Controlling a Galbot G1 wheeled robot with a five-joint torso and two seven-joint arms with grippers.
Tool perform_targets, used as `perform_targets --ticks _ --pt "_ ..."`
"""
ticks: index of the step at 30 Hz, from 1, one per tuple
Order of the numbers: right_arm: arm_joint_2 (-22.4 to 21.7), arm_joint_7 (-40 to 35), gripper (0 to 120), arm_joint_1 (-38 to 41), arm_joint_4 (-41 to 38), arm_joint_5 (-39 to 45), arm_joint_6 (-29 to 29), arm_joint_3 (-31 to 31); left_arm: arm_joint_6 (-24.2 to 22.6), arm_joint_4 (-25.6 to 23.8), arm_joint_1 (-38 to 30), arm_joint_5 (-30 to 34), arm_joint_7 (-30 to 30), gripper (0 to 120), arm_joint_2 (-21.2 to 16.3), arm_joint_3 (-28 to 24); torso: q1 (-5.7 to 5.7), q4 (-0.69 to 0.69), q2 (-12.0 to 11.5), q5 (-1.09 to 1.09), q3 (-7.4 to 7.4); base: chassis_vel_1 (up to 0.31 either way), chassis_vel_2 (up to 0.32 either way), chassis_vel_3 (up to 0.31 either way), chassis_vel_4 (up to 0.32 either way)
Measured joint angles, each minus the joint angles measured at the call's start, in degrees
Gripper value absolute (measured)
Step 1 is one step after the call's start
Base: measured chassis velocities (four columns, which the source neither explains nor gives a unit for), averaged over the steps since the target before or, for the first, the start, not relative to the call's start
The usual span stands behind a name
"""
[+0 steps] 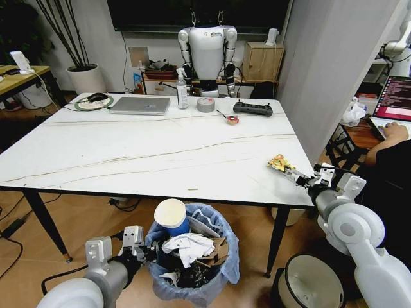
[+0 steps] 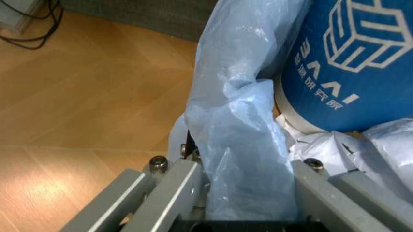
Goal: Pick up the trash bin and place the trash from the table into it.
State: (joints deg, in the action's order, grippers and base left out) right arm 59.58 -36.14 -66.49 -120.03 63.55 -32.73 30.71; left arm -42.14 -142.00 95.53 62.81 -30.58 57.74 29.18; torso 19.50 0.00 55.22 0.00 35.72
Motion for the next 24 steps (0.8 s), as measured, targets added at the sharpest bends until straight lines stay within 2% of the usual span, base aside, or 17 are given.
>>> perform_targets --ticks 6,8,9,14,15,16,18,22,24 --pt "0.0 0.1 97 0.6 0.5 0.2 0.2 0.0 0.0 -0.1 0.0 0.0 0.0 2 -0.3 0.2 0.00 0.00 0.0 0.00 0.00 0.000 0.000 0.000 0.000" --pt "0.0 0.1 92 0.8 0.6 0.2 0.2 -0.1 0.0 -0.2 0.1 0.1 0.0 2 -0.3 0.2 0.00 0.00 0.0 0.00 0.00 0.000 0.000 0.000 0.000" --pt "0.1 0.2 86 1.0 0.8 0.2 0.3 -0.2 0.0 -0.4 0.1 0.1 0.0 2 -0.3 0.3 0.00 0.00 0.0 0.00 0.00 0.000 0.000 0.000 0.000" --pt "0.2 0.5 79 1.1 1.4 -0.1 0.3 -0.4 0.0 -0.6 0.3 0.2 0.0 2 -0.4 0.4 0.00 0.00 0.0 0.00 0.00 0.000 0.000 0.000 0.000" --pt "0.2 0.6 73 1.2 1.5 -0.2 0.4 -0.4 0.0 -0.7 0.3 0.2 0.0 2 -0.5 0.5 0.00 0.00 0.0 0.00 0.00 0.000 0.000 0.000 0.000" --pt "0.2 0.6 73 1.2 1.6 -0.2 0.4 -0.4 0.0 -0.7 0.3 0.2 0.0 2 -0.5 0.5 0.00 0.00 0.0 0.00 0.00 0.000 0.000 0.000 0.000" --pt "0.3 0.8 62 1.4 1.8 -0.3 0.4 -0.5 0.0 -0.9 0.4 0.2 0.0 2 -0.5 0.5 0.00 0.00 0.0 -0.01 0.00 0.000 0.000 0.000 0.000" --pt "0.3 0.9 53 1.4 1.9 -0.4 0.4 -0.6 0.0 -1.0 0.4 0.2 0.0 2 -0.6 0.5 0.00 0.00 0.0 0.00 0.00 0.000 0.000 0.000 0.000" --pt "0.5 1.0 41 1.3 2.0 -0.6 0.5 -0.6 0.0 -1.1 0.4 0.3 0.0 2 -0.8 0.6 0.00 0.00 0.0 0.00 0.00 0.000 0.000 0.000 0.000"
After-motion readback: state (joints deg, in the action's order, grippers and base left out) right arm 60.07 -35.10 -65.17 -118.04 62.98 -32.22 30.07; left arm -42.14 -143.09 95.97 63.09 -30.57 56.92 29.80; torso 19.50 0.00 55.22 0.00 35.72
